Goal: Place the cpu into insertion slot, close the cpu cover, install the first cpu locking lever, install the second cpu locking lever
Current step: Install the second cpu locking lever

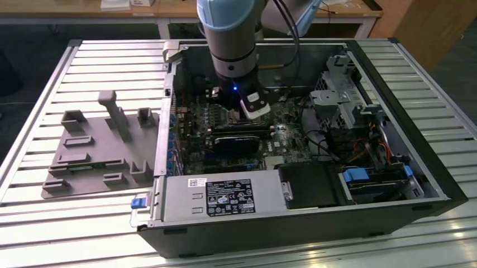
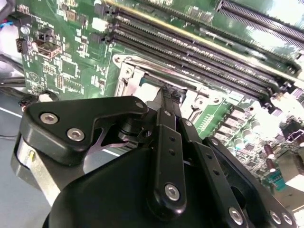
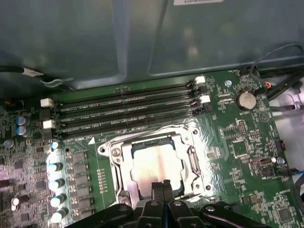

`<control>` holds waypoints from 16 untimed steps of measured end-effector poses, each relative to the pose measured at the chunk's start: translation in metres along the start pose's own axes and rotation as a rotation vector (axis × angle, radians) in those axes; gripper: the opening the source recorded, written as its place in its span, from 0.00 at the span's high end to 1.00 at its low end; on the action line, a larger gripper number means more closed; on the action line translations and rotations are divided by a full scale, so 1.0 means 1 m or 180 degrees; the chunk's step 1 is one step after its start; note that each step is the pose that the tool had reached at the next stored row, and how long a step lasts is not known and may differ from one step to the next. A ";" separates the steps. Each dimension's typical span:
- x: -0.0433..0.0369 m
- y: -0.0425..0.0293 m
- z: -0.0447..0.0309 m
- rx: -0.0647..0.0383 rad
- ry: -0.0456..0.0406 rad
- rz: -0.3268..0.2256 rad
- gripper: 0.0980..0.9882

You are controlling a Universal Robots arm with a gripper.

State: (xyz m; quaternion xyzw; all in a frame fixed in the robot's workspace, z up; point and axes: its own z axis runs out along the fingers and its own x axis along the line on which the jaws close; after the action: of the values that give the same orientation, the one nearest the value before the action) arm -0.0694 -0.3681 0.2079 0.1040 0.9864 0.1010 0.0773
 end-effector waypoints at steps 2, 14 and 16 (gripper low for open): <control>0.0008 0.0042 0.0008 0.0033 -0.0006 -0.0006 1.00; 0.0003 0.0209 0.0046 0.0126 -0.0022 -0.0022 1.00; 0.0001 0.0221 0.0049 0.0131 -0.0023 -0.0023 1.00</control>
State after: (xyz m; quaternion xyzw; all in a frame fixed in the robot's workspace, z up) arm -0.0645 -0.3460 0.2078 0.1024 0.9884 0.0800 0.0791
